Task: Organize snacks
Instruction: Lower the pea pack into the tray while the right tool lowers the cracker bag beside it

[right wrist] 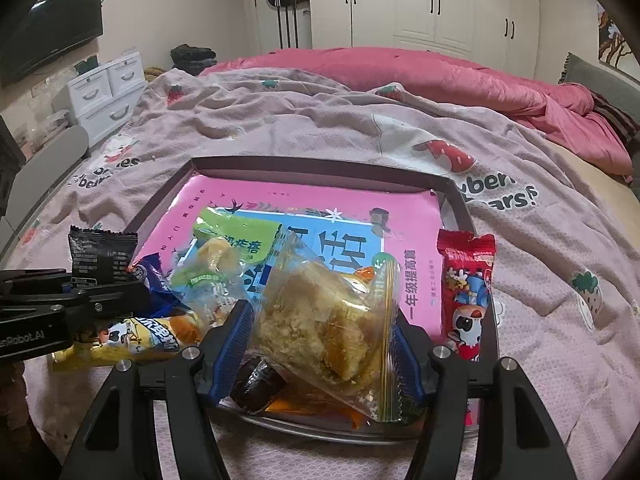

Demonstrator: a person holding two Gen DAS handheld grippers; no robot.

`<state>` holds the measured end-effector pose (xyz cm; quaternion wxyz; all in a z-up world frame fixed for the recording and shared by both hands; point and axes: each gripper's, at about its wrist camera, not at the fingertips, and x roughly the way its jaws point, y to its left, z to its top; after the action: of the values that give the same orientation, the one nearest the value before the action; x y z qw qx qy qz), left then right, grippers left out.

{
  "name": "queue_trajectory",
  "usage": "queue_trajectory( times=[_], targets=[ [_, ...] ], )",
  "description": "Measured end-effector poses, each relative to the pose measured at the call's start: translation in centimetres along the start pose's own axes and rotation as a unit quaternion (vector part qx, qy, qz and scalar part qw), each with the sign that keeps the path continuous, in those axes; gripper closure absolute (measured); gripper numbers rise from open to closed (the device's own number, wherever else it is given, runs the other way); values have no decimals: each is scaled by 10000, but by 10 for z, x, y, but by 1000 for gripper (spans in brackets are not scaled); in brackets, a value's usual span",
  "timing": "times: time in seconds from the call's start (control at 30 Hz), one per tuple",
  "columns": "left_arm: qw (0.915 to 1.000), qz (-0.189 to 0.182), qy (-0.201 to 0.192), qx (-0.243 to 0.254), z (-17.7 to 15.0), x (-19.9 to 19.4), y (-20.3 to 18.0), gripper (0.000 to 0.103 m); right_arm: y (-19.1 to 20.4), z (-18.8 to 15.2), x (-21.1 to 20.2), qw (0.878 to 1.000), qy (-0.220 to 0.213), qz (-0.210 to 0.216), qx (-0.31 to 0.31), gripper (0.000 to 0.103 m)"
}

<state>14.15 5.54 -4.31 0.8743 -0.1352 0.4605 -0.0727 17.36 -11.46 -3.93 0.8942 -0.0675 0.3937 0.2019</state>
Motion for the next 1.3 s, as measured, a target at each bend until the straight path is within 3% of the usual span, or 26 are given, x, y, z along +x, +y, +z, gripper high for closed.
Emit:
queue_trajectory(
  times=[1.07,1.13,1.27,1.3],
  targets=[
    [10000,28,-5,-65,2,1,3,79,1,-3,-10,9998,-143,-66,108,31],
    [10000,41,-15,-84,2,0,4,76,1,-3,-16,9996,-243,-87,103,31],
    [9998,55,-79,-200,3,-3,8,53,1,-2,-23,9993,-351,-121,63,29],
    [9997,53,-85,-229,4,-4,9,51,1,-2,-25,9992,-362,-126,65,28]
  ],
)
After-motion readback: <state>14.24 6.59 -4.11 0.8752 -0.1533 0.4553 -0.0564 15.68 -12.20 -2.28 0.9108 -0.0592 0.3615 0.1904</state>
